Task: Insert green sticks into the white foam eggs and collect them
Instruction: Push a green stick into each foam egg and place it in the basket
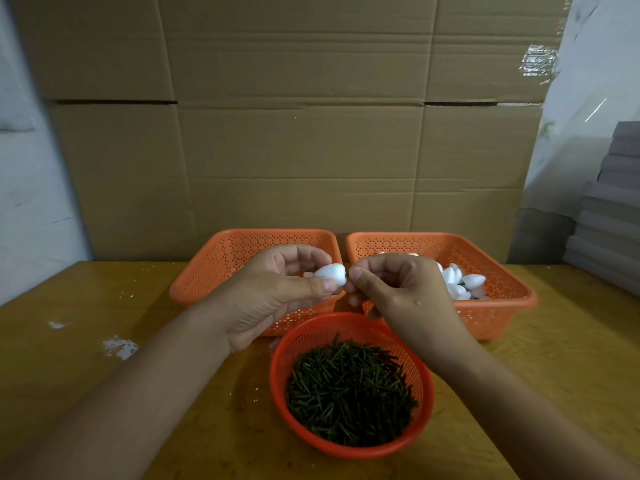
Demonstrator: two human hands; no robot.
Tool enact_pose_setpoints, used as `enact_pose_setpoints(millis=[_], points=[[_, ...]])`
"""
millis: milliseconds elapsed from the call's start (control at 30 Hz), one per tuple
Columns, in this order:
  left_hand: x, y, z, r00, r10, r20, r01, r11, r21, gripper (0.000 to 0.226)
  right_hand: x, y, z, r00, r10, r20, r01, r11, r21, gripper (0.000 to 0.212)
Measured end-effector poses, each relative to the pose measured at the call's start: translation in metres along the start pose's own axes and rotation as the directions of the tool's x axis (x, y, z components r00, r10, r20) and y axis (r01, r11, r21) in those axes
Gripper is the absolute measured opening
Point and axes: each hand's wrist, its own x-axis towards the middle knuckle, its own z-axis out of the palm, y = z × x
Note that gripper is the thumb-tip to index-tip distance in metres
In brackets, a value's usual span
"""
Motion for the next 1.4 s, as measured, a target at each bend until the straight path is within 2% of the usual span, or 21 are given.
enact_pose_setpoints(millis=[300,500,667,867,1100,1400], points=[[0.001,0.002,-0.004,1.000,-0.018,-0.003,0.019,0.998,0.063,0.041,-0.001,0.000,0.000,0.999,0.034,0.028,-0.034,0.999,0.002,0.022],[-0.001,0.005,-0.006,0.999,0.026,-0.030,-0.023,0.995,0.101,0.056,0.000,0.002,0.002,0.984,0.152,0.089,-0.158,0.985,0.070,0.012],[-0.002,0.006,-0.003,0.999,0.044,-0.008,-0.043,0.996,0.076,0.055,-0.003,0.003,0.004,0.949,0.248,0.193,-0.280,0.947,0.158,0.010],[-0.003,0.007,-0.002,0.998,0.058,0.021,-0.060,0.994,0.088,0.053,-0.005,0.003,0.005,0.920,0.280,0.273,-0.347,0.907,0.238,0.014],[-0.003,0.007,0.000,0.997,0.072,-0.013,-0.071,0.996,0.060,0.053,-0.004,0.003,0.006,0.946,0.267,0.185,-0.309,0.914,0.263,0.011],[-0.005,0.007,0.008,0.989,0.138,-0.054,-0.128,0.980,0.150,0.051,-0.007,0.001,0.010,0.941,0.299,0.159,-0.331,0.913,0.239,0.007]])
